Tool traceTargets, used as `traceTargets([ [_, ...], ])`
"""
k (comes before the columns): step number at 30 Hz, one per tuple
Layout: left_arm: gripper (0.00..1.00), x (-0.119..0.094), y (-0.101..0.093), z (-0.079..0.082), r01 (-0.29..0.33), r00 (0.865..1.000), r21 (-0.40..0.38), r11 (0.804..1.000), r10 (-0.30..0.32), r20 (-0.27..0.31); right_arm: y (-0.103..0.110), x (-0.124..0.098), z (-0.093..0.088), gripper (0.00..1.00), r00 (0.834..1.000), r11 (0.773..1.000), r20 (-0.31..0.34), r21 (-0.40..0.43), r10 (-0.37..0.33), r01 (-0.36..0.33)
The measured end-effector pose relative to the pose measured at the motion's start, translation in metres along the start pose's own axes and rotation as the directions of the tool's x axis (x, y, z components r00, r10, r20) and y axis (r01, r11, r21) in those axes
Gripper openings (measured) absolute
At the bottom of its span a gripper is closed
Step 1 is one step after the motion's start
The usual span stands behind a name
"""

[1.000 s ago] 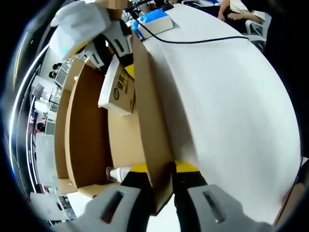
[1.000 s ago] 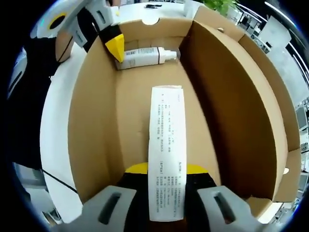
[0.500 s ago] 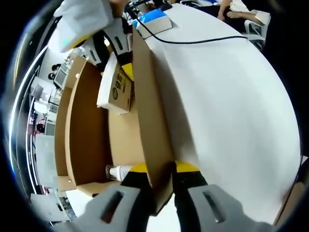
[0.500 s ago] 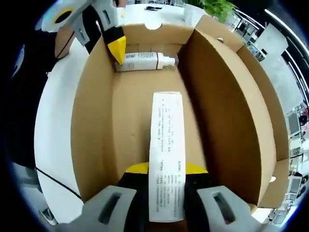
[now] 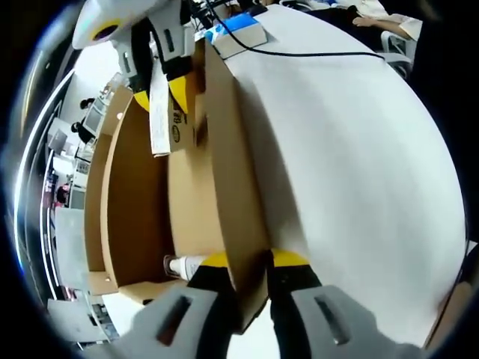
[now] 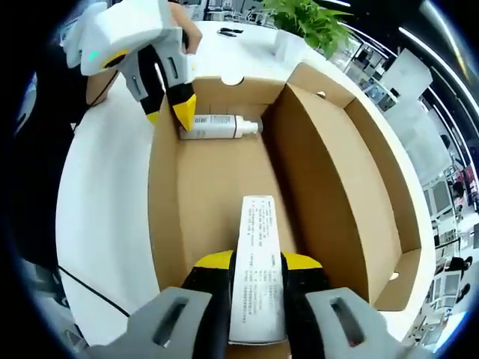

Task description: Operate the shoe box by opening the lid, removing the specified soft item, and placing it in the target area until the item is outside and the box remains undamaged.

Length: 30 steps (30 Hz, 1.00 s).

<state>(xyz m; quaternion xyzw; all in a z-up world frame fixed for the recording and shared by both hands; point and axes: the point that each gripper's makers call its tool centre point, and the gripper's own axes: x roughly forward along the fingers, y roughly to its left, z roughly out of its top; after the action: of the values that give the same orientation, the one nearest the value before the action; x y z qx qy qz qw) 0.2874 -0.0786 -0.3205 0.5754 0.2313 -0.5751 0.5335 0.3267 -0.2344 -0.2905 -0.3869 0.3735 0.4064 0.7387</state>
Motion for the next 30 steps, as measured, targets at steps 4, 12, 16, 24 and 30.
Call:
traceTargets([
  [4, 0.13, 0.001, 0.0, 0.0, -0.002, 1.0, -0.004, 1.0, 0.002, -0.007, -0.003, -0.008, 0.003, 0.22, 1.0, 1.0, 0.02, 0.01, -0.022, 0.022],
  [12, 0.13, 0.001, 0.001, 0.0, 0.004, 1.0, -0.004, 1.0, -0.004, 0.002, -0.007, -0.025, 0.004, 0.22, 0.995, 0.998, 0.074, 0.017, -0.065, 0.064],
  [16, 0.13, 0.001, 0.0, 0.0, -0.01, 1.0, -0.011, 1.0, 0.01, -0.003, -0.009, -0.026, 0.004, 0.22, 0.995, 0.997, 0.076, 0.019, -0.071, 0.07],
  [24, 0.13, 0.001, 0.001, 0.0, -0.021, 1.0, -0.029, 0.999, 0.021, 0.001, -0.004, -0.036, 0.015, 0.22, 0.99, 0.997, 0.119, 0.0, -0.076, 0.077],
  [30, 0.13, 0.001, 0.001, -0.001, -0.017, 1.0, -0.046, 0.999, 0.016, -0.017, 0.003, -0.041, 0.016, 0.22, 0.987, 0.996, 0.139, -0.002, -0.085, 0.086],
])
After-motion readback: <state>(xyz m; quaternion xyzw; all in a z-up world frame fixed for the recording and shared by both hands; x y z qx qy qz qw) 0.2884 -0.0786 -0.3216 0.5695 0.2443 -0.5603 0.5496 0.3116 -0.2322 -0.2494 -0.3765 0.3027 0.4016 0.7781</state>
